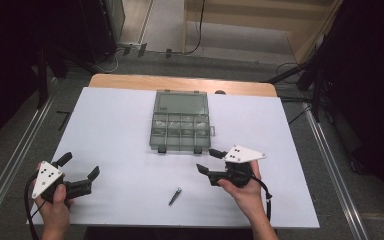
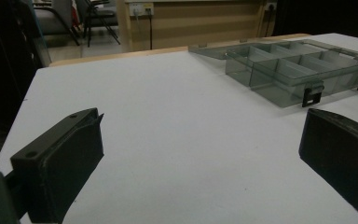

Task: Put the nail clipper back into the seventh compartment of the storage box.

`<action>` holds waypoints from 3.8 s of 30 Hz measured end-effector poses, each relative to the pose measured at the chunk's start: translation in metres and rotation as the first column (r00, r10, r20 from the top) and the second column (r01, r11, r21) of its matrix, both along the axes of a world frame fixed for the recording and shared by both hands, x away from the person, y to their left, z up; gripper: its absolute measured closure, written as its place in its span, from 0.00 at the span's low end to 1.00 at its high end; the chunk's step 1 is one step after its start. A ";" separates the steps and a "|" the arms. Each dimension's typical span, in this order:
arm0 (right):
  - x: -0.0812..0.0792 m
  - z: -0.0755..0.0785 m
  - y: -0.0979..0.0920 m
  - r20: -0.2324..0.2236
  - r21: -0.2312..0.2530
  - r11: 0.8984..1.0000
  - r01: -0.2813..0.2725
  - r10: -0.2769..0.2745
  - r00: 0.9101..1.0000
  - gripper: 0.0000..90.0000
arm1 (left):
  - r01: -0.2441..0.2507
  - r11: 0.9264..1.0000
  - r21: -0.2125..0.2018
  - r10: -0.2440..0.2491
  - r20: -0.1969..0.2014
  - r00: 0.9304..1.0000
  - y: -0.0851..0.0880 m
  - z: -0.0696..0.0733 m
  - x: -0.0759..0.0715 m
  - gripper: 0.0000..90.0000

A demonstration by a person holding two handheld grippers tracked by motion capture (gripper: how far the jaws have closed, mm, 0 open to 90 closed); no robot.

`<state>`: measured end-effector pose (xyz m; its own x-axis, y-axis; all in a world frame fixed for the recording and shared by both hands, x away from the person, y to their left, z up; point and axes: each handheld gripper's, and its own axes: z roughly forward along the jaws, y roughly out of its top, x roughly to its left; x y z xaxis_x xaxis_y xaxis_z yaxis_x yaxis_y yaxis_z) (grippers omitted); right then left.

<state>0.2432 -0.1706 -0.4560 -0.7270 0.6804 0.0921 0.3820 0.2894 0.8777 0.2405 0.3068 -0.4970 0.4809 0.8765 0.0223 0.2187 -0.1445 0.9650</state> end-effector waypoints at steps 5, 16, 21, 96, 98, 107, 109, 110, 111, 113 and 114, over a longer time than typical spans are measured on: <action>-0.002 -0.009 0.024 -0.027 -0.114 0.990 -0.087 0.084 0.996 0.88 | 0.004 1.000 0.007 -0.004 -0.001 1.000 -0.002 0.000 0.001 0.00; -0.005 -0.033 0.050 -0.150 -0.132 0.945 -0.300 0.281 0.948 1.00 | 0.008 1.000 0.012 -0.008 0.000 1.000 -0.002 0.000 0.000 0.00; -0.014 -0.038 0.063 -0.150 -0.150 0.911 -0.385 0.364 0.919 1.00 | 0.007 1.000 0.019 -0.007 -0.003 1.000 -0.003 0.000 0.000 0.00; -0.009 -0.061 0.064 -0.263 -0.141 0.957 -0.253 0.210 0.941 1.00 | 0.013 0.999 0.034 -0.013 -0.004 1.000 -0.005 0.000 0.001 0.00; -0.011 -0.060 0.063 -0.269 -0.142 0.956 -0.255 0.211 0.940 1.00 | 0.013 0.999 0.034 -0.013 -0.003 1.000 -0.004 0.000 0.000 0.00; -0.015 -0.058 0.063 -0.291 -0.152 0.946 -0.287 0.234 0.928 1.00 | 0.013 0.999 0.030 -0.013 -0.003 1.000 -0.004 0.000 0.000 0.00; -0.016 -0.057 0.063 -0.292 -0.158 0.942 -0.296 0.242 0.925 0.99 | 0.014 0.999 0.030 -0.014 -0.003 1.000 -0.004 0.000 0.001 0.00; -0.016 -0.057 0.063 -0.291 -0.162 0.940 -0.300 0.245 0.925 0.98 | 0.014 0.999 0.030 -0.014 -0.003 1.000 -0.004 0.000 0.001 0.00; -0.016 -0.055 0.063 -0.288 -0.176 0.941 -0.289 0.231 0.929 0.92 | 0.014 0.999 0.030 -0.014 -0.002 1.000 -0.004 0.000 0.001 0.00; -0.017 -0.054 0.063 -0.285 -0.197 0.941 -0.277 0.215 0.934 0.88 | 0.015 0.999 0.032 -0.015 -0.002 1.000 -0.003 0.000 0.001 0.00; -0.017 -0.052 0.063 -0.278 -0.212 0.941 -0.265 0.202 0.939 0.83 | 0.014 0.999 0.030 -0.014 -0.002 1.000 -0.003 0.000 0.000 0.00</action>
<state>0.2264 -0.1078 -0.5084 -0.8430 0.5183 0.1438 0.4738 0.5890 0.6546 0.2409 0.3034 -0.4969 0.4933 0.8686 0.0475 0.2184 -0.1765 0.9598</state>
